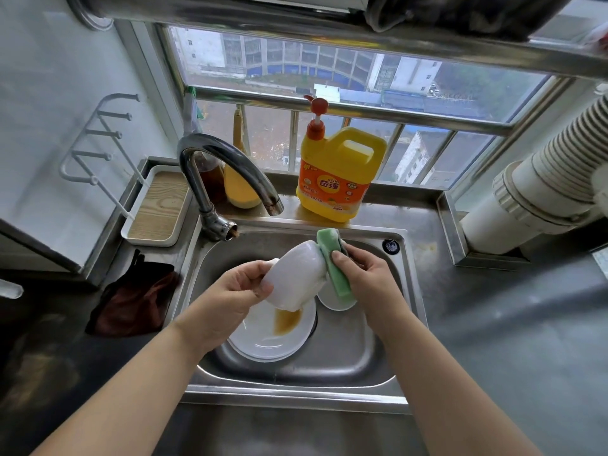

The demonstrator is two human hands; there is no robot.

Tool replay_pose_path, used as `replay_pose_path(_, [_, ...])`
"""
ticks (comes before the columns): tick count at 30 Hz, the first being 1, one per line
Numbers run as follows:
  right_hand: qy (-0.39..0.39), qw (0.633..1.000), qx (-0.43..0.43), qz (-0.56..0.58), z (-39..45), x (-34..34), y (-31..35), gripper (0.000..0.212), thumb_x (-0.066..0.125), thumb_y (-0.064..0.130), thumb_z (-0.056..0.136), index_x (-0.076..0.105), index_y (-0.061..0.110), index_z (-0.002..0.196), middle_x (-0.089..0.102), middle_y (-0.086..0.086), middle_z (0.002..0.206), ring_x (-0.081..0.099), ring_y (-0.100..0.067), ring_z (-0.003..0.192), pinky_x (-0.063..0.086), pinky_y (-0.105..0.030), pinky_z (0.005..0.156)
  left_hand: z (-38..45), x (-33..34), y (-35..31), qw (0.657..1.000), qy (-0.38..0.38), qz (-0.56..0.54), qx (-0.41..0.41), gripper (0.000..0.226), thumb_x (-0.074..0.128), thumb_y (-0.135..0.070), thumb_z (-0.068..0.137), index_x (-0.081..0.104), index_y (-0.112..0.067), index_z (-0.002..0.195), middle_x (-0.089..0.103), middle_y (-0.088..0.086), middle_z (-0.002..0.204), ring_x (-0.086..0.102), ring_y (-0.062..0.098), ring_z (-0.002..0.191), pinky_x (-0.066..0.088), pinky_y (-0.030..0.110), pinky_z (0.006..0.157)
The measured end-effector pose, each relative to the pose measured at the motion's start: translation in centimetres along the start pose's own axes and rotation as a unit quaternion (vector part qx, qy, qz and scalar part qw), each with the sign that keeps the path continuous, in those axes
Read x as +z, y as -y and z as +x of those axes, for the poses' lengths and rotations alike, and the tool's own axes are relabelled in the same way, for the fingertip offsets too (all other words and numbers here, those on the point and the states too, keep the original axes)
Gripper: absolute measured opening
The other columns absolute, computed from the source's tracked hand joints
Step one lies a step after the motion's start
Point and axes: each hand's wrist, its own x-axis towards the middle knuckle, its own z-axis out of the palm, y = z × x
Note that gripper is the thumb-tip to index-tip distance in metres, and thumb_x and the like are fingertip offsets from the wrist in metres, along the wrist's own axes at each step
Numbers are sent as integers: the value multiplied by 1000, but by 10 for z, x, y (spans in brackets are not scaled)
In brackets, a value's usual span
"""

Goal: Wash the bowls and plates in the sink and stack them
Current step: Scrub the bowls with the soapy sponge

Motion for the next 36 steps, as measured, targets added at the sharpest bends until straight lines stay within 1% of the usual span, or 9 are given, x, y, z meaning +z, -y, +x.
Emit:
replay_pose_path(3, [8, 998, -37, -52, -2, 2, 3, 37, 66, 23, 88, 62, 20, 125, 70, 5, 108, 65, -10, 98, 52, -23, 85, 4, 4, -1, 999, -6, -26, -28, 41, 57, -3, 71, 62, -2, 112, 69, 9, 100, 64, 17, 92, 51, 25, 81])
replay_pose_path(6, [9, 991, -72, -109, -10, 9, 2, 40, 66, 26, 88, 60, 24, 128, 68, 7, 112, 63, -7, 102, 51, -15, 84, 9, 20, 0, 997, -67, -16, -23, 30, 60, -14, 73, 64, -4, 101, 70, 6, 85, 64, 15, 78, 53, 24, 68])
replay_pose_path(12, [30, 960, -178, -214, -23, 20, 0, 43, 66, 26, 88, 59, 18, 130, 61, 5, 123, 56, -7, 111, 47, -27, 98, 8, 24, 9, 993, -103, 52, -13, 16, 57, -13, 91, 66, -1, 95, 67, 5, 78, 59, 14, 71, 50, 19, 62])
replay_pose_path(16, [-12, 979, -95, -177, -8, 9, -3, 38, 62, 29, 90, 60, 24, 128, 67, 7, 111, 62, -9, 101, 49, -18, 85, 8, 18, 6, 995, -80, -51, 20, 29, 85, -38, 64, 73, -14, 76, 66, 2, 74, 61, 10, 68, 50, 17, 62])
replay_pose_path(19, [-5, 991, -19, -134, -2, 2, -14, 37, 61, 31, 90, 62, 22, 127, 70, 4, 107, 65, -15, 101, 53, -28, 86, 9, 14, 6, 991, -69, -111, 26, 47, 93, -47, 43, 74, -17, 74, 67, 2, 77, 62, 9, 72, 52, 18, 65])
replay_pose_path(24, [-3, 983, -107, -152, -12, 2, -3, 39, 65, 27, 89, 61, 22, 127, 67, 8, 112, 62, -5, 102, 50, -15, 85, 7, 12, 7, 999, -44, -2, 7, 27, 75, -33, 73, 72, -11, 88, 67, 2, 80, 60, 9, 75, 48, 18, 70])
replay_pose_path(28, [16, 949, -208, -236, -16, 18, 9, 42, 66, 30, 87, 61, 22, 128, 60, 11, 120, 54, -7, 110, 45, -20, 95, 7, 21, 9, 997, -24, 65, 28, 26, 60, -21, 86, 65, 0, 101, 67, 4, 81, 60, 11, 76, 48, 20, 71])
replay_pose_path(33, [-14, 988, -58, -144, 1, 3, 2, 35, 61, 29, 91, 63, 22, 125, 69, 8, 105, 63, -11, 96, 48, -17, 76, 8, 23, 6, 997, -67, -10, 36, 19, 67, -25, 78, 69, -9, 88, 65, 2, 79, 57, 11, 74, 47, 19, 68])
replay_pose_path(36, [-4, 999, 33, -29, 1, 2, -10, 31, 61, 25, 92, 65, 15, 121, 72, 2, 97, 67, -12, 87, 51, -22, 70, 9, 17, 3, 994, -61, -93, 19, 40, 91, -43, 50, 74, -17, 77, 66, 3, 81, 61, 11, 77, 51, 19, 69])
